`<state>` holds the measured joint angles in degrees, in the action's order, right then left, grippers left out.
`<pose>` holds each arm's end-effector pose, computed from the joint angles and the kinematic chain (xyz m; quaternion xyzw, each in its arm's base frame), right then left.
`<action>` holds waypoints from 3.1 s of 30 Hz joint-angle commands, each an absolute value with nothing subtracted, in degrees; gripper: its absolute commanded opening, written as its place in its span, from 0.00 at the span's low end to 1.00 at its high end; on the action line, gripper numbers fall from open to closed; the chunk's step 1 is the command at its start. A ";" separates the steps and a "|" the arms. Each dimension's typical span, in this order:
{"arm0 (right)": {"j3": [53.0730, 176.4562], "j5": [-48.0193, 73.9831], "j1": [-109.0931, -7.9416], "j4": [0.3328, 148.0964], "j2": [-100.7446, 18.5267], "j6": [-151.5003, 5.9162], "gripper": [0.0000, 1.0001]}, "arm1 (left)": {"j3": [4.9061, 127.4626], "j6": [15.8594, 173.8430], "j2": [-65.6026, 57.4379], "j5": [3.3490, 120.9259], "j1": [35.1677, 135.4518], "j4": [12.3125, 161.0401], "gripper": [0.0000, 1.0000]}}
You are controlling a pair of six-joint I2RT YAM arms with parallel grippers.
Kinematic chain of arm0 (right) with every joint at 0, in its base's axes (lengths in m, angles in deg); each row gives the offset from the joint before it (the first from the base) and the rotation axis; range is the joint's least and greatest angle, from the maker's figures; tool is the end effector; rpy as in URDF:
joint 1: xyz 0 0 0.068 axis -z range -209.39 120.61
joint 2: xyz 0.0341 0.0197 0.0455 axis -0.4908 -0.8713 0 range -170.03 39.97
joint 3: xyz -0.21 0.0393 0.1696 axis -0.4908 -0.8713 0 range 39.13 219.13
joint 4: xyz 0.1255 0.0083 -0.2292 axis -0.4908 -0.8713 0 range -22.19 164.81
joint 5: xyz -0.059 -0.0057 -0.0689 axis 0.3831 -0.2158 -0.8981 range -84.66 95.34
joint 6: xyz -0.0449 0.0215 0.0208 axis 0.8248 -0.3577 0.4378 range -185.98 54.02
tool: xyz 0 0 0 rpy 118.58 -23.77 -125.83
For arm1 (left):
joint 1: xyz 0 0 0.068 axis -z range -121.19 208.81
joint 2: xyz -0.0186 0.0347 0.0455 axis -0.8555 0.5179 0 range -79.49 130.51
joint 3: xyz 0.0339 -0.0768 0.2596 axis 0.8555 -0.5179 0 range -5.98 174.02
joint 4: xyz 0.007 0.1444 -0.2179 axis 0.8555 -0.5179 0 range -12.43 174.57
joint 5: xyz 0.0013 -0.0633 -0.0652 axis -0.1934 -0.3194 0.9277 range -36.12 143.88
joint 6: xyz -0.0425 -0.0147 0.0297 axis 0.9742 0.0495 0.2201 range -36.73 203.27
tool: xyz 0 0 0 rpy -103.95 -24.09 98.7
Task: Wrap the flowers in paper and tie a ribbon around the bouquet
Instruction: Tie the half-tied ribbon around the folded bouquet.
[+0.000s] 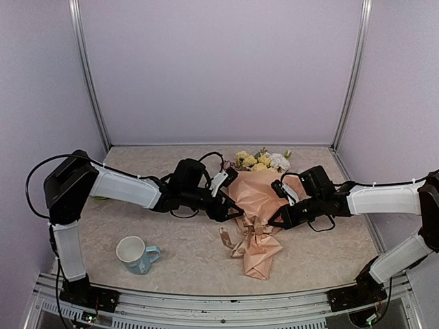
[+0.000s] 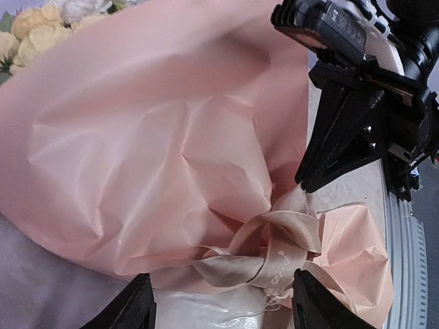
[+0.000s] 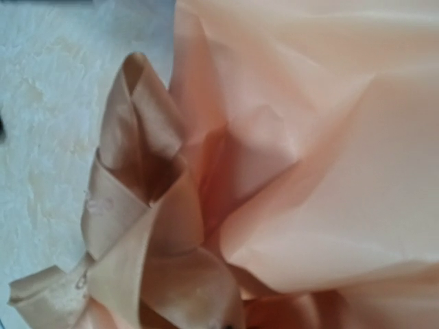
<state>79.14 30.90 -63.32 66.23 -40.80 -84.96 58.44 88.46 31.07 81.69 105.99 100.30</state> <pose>0.2168 0.1643 0.1791 -0.1951 0.8967 0.3366 0.2109 0.2711 -0.3170 0.1723 0.4133 0.7436 -0.4000 0.3408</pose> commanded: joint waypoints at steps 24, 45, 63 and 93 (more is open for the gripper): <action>79.35 33.11 -62.79 68.60 -41.91 -85.54 0.00 | 68.53 90.81 40.72 74.03 110.30 95.64 0.38; 76.52 33.62 -62.79 69.13 -39.09 -85.69 0.00 | 48.36 94.05 29.54 75.26 111.34 120.73 0.00; 81.75 36.21 -62.79 72.67 -45.00 -85.39 0.04 | 50.58 89.01 30.16 71.58 112.82 122.36 0.00; 88.78 38.08 -68.44 78.52 -54.77 -88.22 0.15 | 47.09 96.59 30.68 79.28 108.36 134.49 0.00</action>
<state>88.10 36.45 -67.45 75.19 -53.89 -87.12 47.40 94.04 32.28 76.29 108.79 129.22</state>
